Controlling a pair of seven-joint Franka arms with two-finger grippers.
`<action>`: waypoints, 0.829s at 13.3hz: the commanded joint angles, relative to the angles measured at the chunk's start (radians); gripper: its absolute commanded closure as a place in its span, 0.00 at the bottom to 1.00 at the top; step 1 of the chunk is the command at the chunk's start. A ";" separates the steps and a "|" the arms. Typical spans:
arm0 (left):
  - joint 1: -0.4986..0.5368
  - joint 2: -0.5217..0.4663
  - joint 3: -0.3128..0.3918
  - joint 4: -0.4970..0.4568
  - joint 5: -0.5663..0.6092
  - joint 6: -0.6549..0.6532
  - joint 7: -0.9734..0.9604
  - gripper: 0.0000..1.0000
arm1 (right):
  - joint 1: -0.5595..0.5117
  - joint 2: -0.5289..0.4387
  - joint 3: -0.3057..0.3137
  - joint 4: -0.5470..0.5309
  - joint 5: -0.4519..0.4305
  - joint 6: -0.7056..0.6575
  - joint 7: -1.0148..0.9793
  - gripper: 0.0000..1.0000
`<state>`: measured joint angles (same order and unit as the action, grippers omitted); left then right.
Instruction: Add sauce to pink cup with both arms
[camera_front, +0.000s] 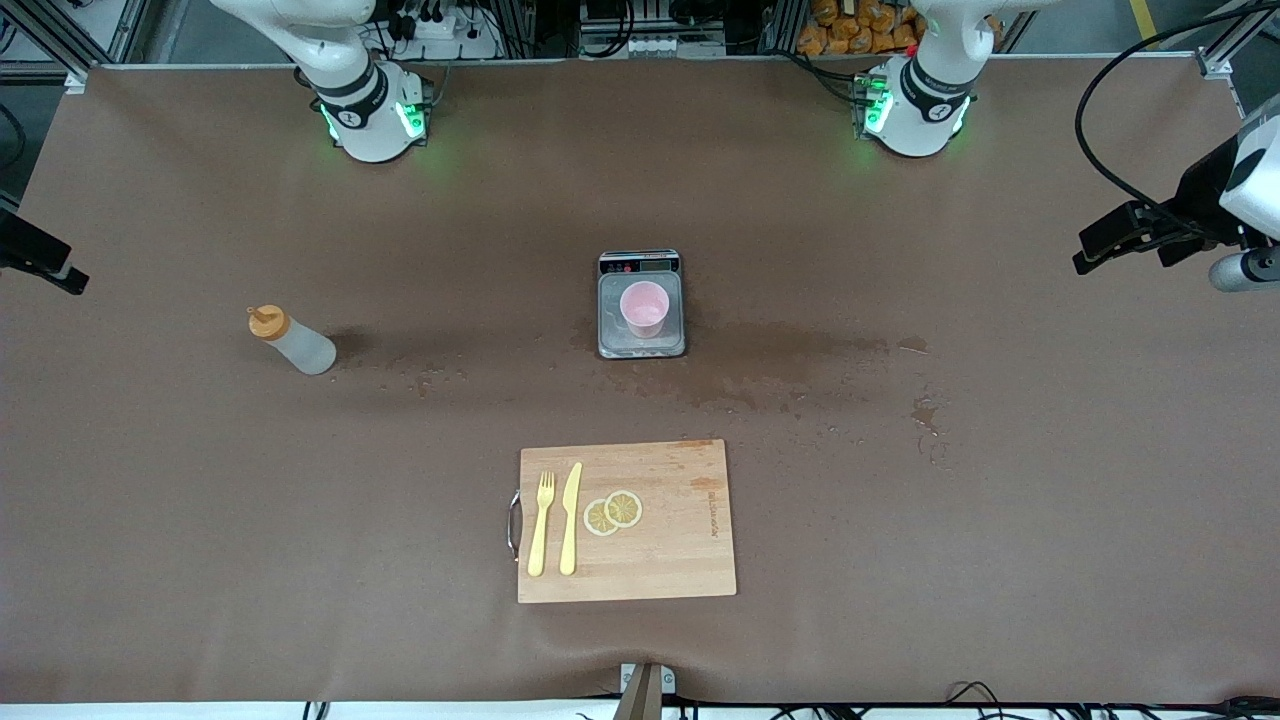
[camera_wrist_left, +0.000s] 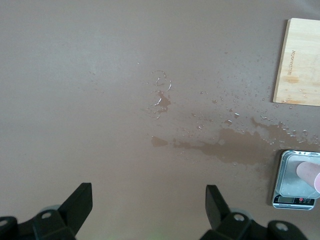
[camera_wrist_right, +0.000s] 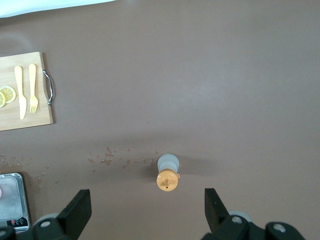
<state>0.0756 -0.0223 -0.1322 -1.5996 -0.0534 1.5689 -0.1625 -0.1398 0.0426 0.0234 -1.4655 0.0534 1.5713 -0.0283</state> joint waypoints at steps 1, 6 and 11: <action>-0.002 -0.022 0.002 0.003 0.003 -0.020 0.014 0.00 | 0.014 -0.036 -0.005 -0.073 -0.027 0.033 0.011 0.00; -0.003 -0.019 -0.017 0.035 0.061 -0.035 0.014 0.00 | 0.054 -0.084 -0.034 -0.144 -0.030 0.099 0.011 0.00; -0.003 -0.008 -0.017 0.070 0.063 -0.095 0.012 0.00 | 0.193 -0.083 -0.178 -0.133 -0.049 0.099 0.011 0.00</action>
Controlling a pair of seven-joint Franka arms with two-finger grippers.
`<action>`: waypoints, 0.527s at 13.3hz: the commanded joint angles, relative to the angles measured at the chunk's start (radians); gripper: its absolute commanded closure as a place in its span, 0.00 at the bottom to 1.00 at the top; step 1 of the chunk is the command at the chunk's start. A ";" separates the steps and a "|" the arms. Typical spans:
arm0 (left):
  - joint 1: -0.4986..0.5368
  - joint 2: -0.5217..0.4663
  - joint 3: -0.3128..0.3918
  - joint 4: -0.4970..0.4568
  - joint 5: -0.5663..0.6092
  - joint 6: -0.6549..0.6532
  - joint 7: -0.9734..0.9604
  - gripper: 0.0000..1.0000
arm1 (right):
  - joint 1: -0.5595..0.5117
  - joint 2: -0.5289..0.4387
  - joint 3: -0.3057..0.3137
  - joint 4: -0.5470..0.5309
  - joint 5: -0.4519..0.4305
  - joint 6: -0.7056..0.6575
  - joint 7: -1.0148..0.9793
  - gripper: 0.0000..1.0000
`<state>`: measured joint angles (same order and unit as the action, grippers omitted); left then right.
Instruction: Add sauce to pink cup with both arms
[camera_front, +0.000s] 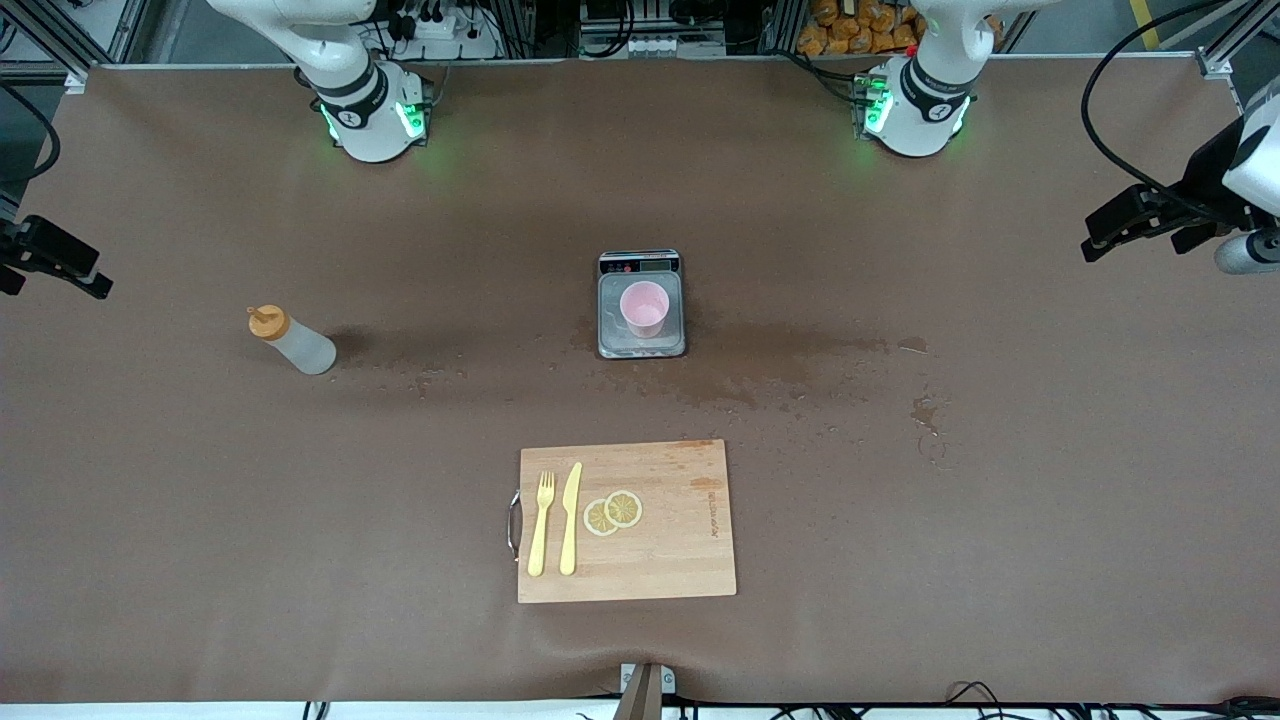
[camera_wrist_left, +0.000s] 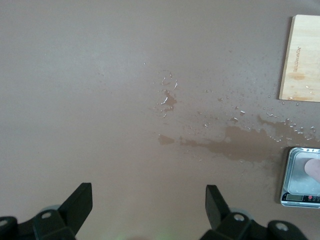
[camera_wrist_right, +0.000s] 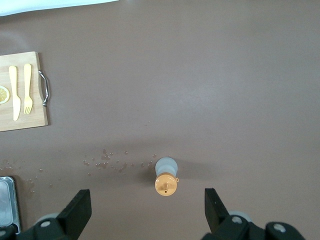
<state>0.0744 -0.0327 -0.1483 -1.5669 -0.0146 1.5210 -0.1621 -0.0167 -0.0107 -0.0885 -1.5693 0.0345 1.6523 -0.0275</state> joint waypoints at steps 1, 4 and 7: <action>-0.001 0.004 0.001 0.042 0.024 -0.050 0.012 0.00 | 0.069 -0.025 -0.068 -0.025 -0.031 0.020 0.011 0.00; 0.002 0.004 0.004 0.044 0.025 -0.050 0.012 0.00 | 0.078 -0.023 -0.065 -0.014 -0.039 0.021 0.011 0.00; -0.001 0.005 0.003 0.044 0.042 -0.050 0.009 0.00 | 0.087 -0.020 -0.063 -0.011 -0.057 0.021 0.012 0.00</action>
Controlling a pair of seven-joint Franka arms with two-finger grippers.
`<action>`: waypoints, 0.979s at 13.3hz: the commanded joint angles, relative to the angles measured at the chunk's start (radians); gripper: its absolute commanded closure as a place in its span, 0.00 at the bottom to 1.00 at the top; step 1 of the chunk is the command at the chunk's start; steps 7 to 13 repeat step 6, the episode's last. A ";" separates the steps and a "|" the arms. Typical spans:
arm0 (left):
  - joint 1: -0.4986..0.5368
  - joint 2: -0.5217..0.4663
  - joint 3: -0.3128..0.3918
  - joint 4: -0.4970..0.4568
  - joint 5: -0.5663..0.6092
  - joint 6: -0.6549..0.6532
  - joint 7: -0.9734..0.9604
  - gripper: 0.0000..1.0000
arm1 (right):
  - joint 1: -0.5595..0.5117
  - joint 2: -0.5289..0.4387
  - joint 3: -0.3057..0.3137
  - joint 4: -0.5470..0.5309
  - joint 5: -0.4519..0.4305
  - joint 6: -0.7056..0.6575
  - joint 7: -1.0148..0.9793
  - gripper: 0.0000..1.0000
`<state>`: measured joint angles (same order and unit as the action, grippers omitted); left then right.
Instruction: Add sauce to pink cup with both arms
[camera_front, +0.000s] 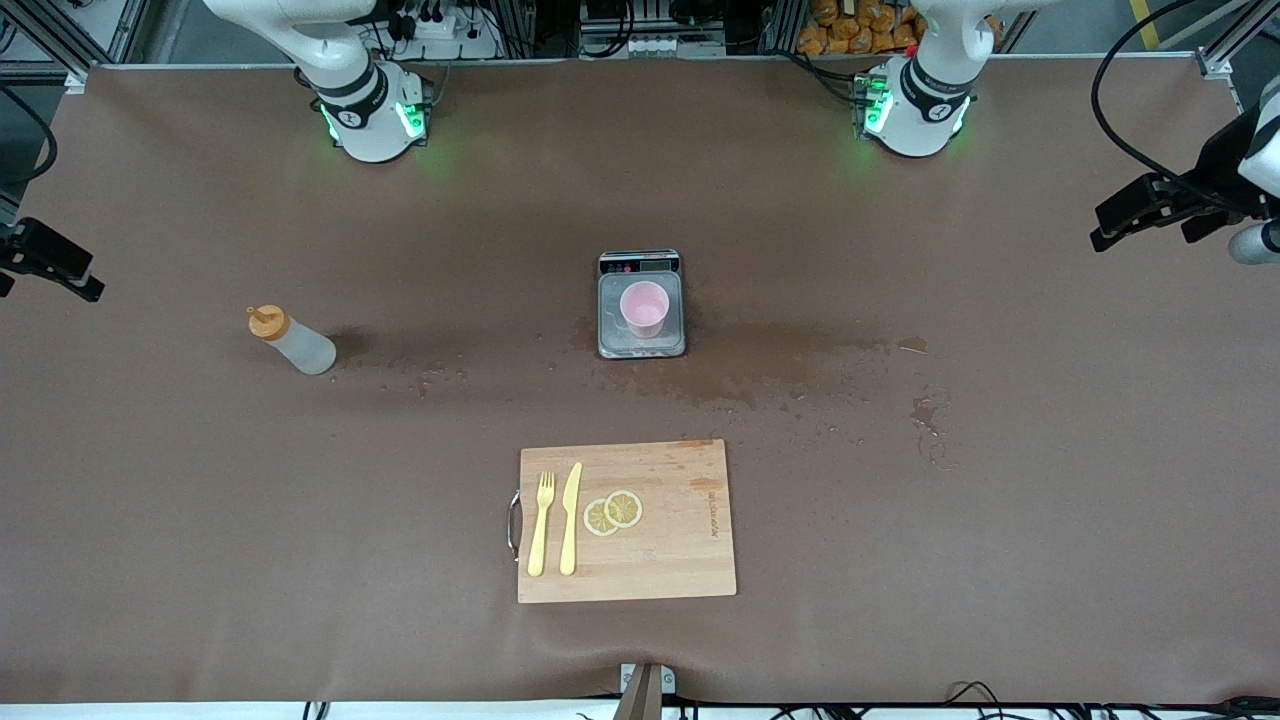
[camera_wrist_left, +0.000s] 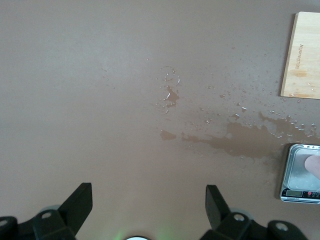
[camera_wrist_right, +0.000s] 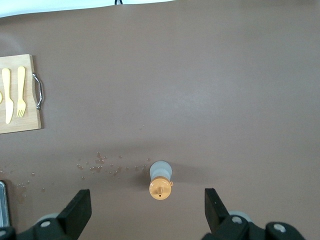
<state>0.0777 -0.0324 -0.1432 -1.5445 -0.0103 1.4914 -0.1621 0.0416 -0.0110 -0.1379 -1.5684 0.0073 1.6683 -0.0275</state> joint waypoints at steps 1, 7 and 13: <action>-0.007 0.005 -0.006 0.021 0.068 -0.020 0.012 0.00 | 0.029 -0.020 -0.014 -0.012 -0.030 0.007 0.012 0.00; -0.007 0.005 -0.006 0.021 0.067 -0.020 0.013 0.00 | 0.027 -0.020 -0.015 0.013 -0.029 -0.002 0.008 0.00; -0.007 0.005 -0.006 0.021 0.067 -0.020 0.013 0.00 | 0.027 -0.020 -0.015 0.013 -0.029 -0.002 0.008 0.00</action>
